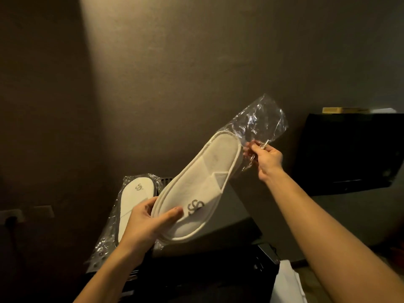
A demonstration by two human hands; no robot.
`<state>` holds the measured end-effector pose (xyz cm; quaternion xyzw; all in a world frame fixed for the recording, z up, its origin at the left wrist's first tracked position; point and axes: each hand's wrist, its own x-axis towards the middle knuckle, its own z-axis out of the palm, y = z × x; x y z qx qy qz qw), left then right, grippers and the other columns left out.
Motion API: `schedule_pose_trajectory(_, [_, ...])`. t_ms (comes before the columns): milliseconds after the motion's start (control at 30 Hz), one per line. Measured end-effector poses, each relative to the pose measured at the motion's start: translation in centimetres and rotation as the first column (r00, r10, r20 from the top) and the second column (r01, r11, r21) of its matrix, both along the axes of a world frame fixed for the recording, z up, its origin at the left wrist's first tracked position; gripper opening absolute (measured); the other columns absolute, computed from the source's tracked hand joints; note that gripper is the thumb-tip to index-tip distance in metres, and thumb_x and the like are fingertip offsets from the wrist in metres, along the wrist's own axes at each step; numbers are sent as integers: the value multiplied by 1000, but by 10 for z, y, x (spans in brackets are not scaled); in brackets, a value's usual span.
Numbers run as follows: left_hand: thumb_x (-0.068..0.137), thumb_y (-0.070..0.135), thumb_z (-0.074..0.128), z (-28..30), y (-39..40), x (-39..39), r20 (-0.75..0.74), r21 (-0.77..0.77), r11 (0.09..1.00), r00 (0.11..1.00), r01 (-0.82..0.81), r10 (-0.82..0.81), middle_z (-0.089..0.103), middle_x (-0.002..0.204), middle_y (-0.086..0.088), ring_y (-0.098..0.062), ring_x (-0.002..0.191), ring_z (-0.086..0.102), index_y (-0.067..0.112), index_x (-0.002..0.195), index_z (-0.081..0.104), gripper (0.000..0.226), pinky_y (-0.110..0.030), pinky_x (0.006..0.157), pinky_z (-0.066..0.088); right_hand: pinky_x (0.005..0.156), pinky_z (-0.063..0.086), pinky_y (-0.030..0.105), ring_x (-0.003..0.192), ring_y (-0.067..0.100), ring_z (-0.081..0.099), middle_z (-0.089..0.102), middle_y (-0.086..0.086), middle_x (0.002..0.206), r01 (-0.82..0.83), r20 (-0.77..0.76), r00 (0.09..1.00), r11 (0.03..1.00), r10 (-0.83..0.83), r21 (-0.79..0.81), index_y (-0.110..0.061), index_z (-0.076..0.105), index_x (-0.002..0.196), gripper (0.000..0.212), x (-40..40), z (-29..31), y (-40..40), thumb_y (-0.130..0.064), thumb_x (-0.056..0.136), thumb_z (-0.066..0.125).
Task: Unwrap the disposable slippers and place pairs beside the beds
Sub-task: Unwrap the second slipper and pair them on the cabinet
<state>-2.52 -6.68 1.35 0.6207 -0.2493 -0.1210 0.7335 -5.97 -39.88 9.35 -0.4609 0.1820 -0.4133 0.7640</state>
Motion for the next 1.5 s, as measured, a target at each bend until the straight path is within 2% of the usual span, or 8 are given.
schedule_pose_trajectory(267, [54, 37, 100, -2, 1, -3, -45, -83, 982, 984, 170, -174, 77, 109, -24, -40, 92, 76, 15, 114, 77, 68, -41, 74, 64, 44, 53, 14, 49, 6, 70, 73, -6, 53, 160, -68, 983, 981, -168, -105, -10, 68, 81, 17, -2, -15, -14, 4, 91, 71])
schedule_pose_trajectory(700, [67, 32, 83, 33, -69, -18, -178, -123, 986, 976, 108, -129, 79, 102, -17, -19, 77, 72, 5, 112, 75, 53, -27, 58, 58, 66, 64, 32, 74, 20, 78, 81, 7, 83, -396, -18, 916, 894, 401, -211, -8, 76, 96, 18, -35, -42, 81, 4, 93, 62])
schedule_pose_trajectory(867, [63, 37, 86, 24, -74, -25, -178, -130, 989, 980, 67, -89, 80, 99, -14, -17, 75, 75, 8, 110, 75, 56, -28, 54, 57, 111, 47, 49, 127, 34, 63, 68, 17, 135, -583, 44, 812, 813, 583, -12, -12, 64, 137, 56, -56, -31, 86, -51, 105, 37])
schedule_pose_trajectory(1033, [75, 35, 86, 21, -74, -29, -110, 20, 1000, 994, 16, -13, 81, 95, -11, -19, 78, 76, 10, 107, 75, 42, -32, 61, 58, 93, 62, 48, 107, 39, 74, 76, 25, 112, -425, -174, 905, 854, 389, -301, -1, 70, 112, 27, -59, -23, 89, -13, 89, 76])
schedule_pose_trajectory(1167, [60, 69, 81, 20, -66, -18, 299, 165, 916, 904, -365, 306, 69, 111, 8, -11, 98, 68, 26, 120, 65, 75, -27, 83, 56, 87, 64, 42, 97, 32, 76, 76, 23, 115, -579, -249, 809, 793, 532, -188, -1, 71, 119, 33, -58, -28, 75, -14, 88, 72])
schedule_pose_trajectory(1267, [53, 66, 88, 21, -68, -4, -110, 229, 971, 990, -61, 88, 65, 130, -4, -17, 101, 67, 15, 143, 49, 110, -37, 85, 58, 77, 64, 37, 92, 27, 78, 78, 18, 111, -673, -264, 727, 734, 634, -91, -2, 65, 127, 42, -50, -41, 67, -14, 88, 73])
schedule_pose_trajectory(1367, [63, 37, 95, 7, -80, 9, -239, 235, 972, 969, -9, 67, 75, 105, -11, -16, 71, 70, 1, 125, 60, 79, -25, 51, 52, 79, 65, 39, 96, 26, 77, 77, 14, 115, -579, -506, 734, 807, 453, -118, -1, 54, 138, 62, -36, -55, 61, -22, 86, 80])
schedule_pose_trajectory(1500, [72, 40, 88, -16, -94, 18, -7, 477, 865, 983, -157, 183, 67, 101, 2, -18, 91, 67, 6, 127, 60, 70, -27, 68, 49, 82, 56, 33, 109, 21, 63, 60, 12, 141, -448, -760, 647, 838, 62, -313, -8, 41, 150, 96, -24, -78, 56, -42, 75, 88])
